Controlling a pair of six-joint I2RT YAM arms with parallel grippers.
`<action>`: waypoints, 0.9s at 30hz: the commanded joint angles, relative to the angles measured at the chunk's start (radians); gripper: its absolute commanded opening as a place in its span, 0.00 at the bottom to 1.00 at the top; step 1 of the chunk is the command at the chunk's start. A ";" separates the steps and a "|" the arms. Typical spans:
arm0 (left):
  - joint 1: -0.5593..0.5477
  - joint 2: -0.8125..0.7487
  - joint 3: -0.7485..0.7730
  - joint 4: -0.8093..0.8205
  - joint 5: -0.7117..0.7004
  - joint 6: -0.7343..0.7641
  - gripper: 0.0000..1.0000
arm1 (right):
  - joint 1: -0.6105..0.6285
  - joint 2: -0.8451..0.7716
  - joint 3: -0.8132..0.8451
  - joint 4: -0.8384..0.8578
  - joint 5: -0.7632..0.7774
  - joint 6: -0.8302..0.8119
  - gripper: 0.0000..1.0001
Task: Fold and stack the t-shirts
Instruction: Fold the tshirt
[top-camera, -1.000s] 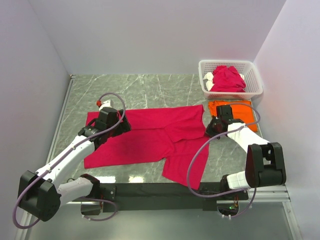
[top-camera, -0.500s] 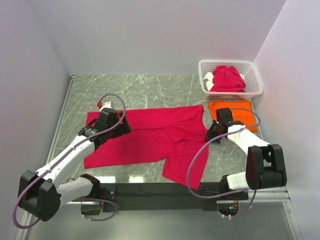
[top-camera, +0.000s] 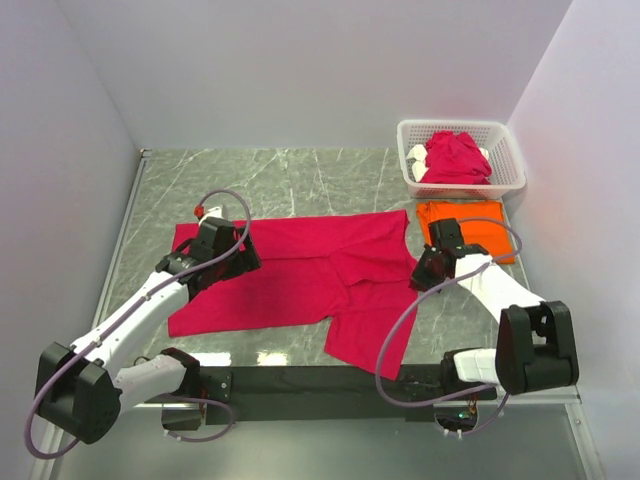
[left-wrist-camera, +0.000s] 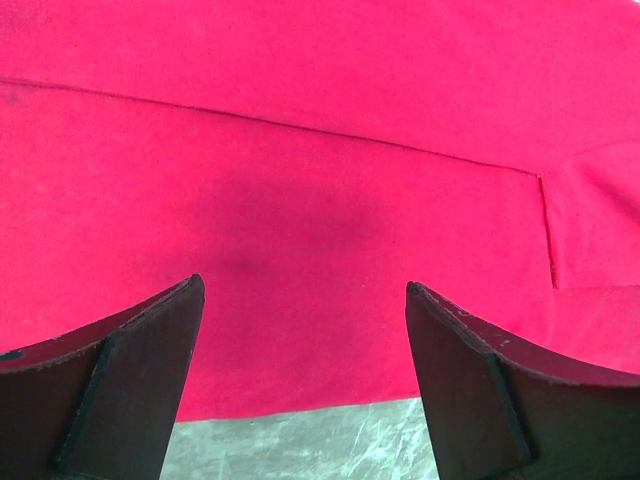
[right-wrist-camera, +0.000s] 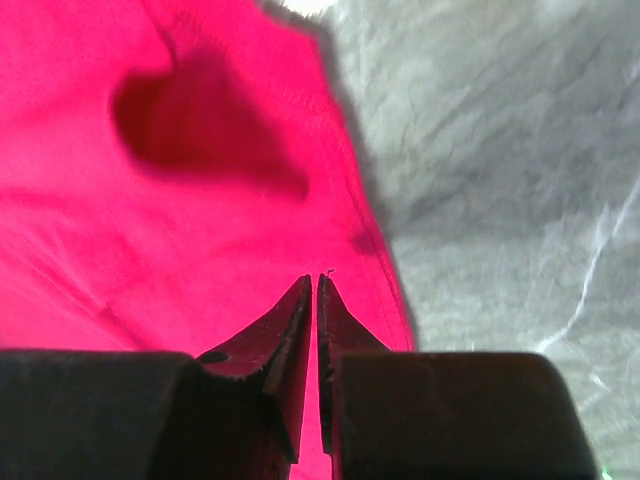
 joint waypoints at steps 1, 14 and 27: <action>0.002 -0.034 0.015 -0.014 -0.002 0.003 0.87 | 0.083 -0.060 0.023 -0.062 0.088 -0.019 0.14; 0.091 -0.080 0.028 -0.037 -0.113 0.067 0.87 | 0.563 0.134 0.301 0.024 0.214 -0.323 0.30; 0.288 -0.179 -0.067 0.042 -0.116 0.130 0.87 | 0.666 0.406 0.441 0.056 0.176 -0.392 0.30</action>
